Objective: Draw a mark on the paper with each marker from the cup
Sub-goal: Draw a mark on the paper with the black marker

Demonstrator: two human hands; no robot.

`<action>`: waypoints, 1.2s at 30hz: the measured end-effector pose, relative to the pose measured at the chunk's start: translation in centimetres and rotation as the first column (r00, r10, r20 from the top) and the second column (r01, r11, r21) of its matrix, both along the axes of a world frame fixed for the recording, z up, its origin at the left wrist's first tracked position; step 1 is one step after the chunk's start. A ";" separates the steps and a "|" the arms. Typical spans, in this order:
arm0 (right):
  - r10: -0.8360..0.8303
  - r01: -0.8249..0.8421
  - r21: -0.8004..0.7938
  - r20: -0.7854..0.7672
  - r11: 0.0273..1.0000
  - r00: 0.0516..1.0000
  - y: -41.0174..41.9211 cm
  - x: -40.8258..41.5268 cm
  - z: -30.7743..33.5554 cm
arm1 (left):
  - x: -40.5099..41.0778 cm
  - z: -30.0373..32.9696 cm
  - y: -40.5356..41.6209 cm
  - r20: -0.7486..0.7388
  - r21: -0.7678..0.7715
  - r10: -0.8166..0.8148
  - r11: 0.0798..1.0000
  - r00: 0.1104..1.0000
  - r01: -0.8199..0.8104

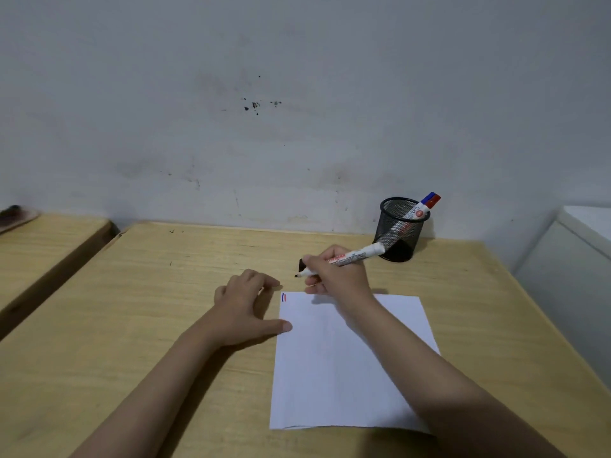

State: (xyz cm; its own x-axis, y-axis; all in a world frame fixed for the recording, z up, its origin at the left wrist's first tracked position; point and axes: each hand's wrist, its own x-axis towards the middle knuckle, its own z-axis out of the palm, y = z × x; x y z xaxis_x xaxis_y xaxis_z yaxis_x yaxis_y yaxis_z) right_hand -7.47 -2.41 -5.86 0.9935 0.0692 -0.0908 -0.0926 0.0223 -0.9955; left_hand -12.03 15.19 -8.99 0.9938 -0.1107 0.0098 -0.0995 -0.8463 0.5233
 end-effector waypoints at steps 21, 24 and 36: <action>-0.088 0.101 -0.103 0.129 0.989 0.988 1.7 -0.2 -3.8 | 1.2 -1.1 0.7 0.163 0.089 -0.002 0.996 0.987 -0.013; -0.080 0.096 -0.121 0.128 0.988 0.989 1.6 -0.1 -3.9 | 1.2 -1.0 0.7 0.163 0.088 -0.005 0.996 0.987 -0.010; -0.326 0.309 0.144 0.114 0.940 0.939 1.1 0.3 -3.8 | 1.3 -1.1 0.7 0.177 0.131 -0.015 0.991 0.984 -0.008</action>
